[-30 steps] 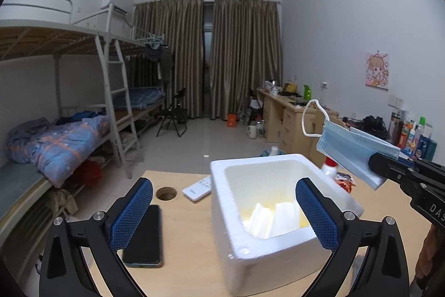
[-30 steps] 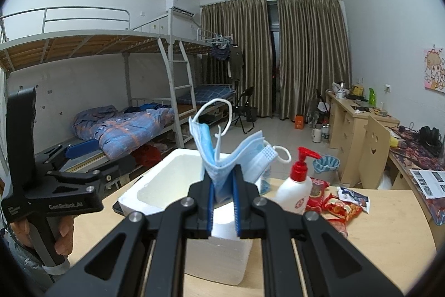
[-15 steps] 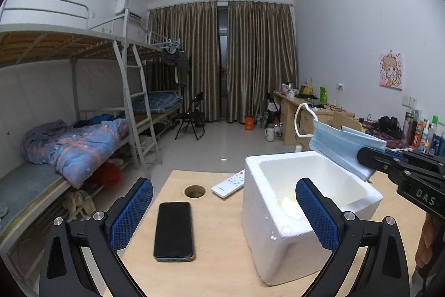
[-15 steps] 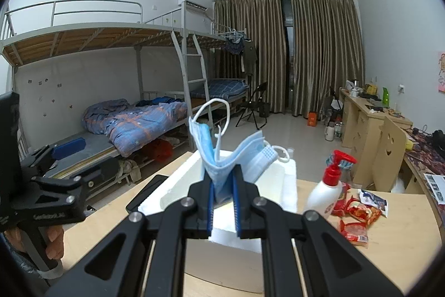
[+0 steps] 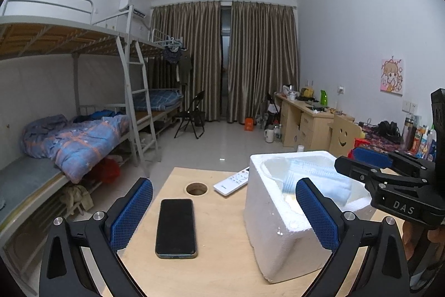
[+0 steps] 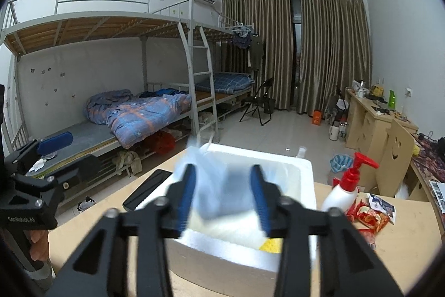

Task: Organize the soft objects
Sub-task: 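Lower the blue mask into the foam box and open the right gripper, then withdraw both tools from the foam box toward the grey sock, then lower the right gripper onto the white foam strip and close on it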

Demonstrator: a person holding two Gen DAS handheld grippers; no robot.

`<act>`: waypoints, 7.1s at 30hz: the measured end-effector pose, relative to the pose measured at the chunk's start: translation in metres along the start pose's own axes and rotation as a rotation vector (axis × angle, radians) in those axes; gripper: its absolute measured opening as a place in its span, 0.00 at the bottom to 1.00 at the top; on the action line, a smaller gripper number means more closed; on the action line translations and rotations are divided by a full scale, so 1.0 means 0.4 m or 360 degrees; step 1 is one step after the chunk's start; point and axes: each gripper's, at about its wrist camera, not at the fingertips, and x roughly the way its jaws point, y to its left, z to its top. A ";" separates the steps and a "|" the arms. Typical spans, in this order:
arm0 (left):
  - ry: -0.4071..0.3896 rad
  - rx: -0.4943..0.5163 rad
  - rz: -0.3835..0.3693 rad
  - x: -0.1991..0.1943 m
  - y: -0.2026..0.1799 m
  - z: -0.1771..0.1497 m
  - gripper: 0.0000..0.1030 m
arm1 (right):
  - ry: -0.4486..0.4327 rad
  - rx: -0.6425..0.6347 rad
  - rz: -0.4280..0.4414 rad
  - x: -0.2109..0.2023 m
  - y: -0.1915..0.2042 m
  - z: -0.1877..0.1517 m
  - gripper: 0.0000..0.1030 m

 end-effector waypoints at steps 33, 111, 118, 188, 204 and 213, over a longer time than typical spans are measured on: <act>-0.0031 0.0052 -0.0054 -0.072 -0.054 -0.006 1.00 | -0.0153 0.0105 -0.0103 -0.143 -0.023 0.000 1.00; -0.0137 0.0090 -0.0385 -0.313 -0.267 -0.230 1.00 | -0.0184 0.0255 -0.0491 -0.476 -0.047 -0.314 1.00; -0.0093 0.0101 -0.0451 -0.283 -0.288 -0.253 1.00 | -0.0152 0.0283 -0.0530 -0.481 -0.066 -0.330 1.00; 0.0352 0.0084 -0.0744 0.010 -0.347 -0.375 1.00 | 0.0534 0.0475 -0.0389 -0.176 -0.166 -0.423 0.48; 0.0302 0.0105 -0.0799 -0.009 -0.350 -0.375 1.00 | 0.0638 0.0501 -0.0514 -0.164 -0.171 -0.437 0.33; 0.0299 0.0116 -0.0809 -0.013 -0.352 -0.376 1.00 | 0.0689 0.0498 -0.0559 -0.161 -0.169 -0.453 0.33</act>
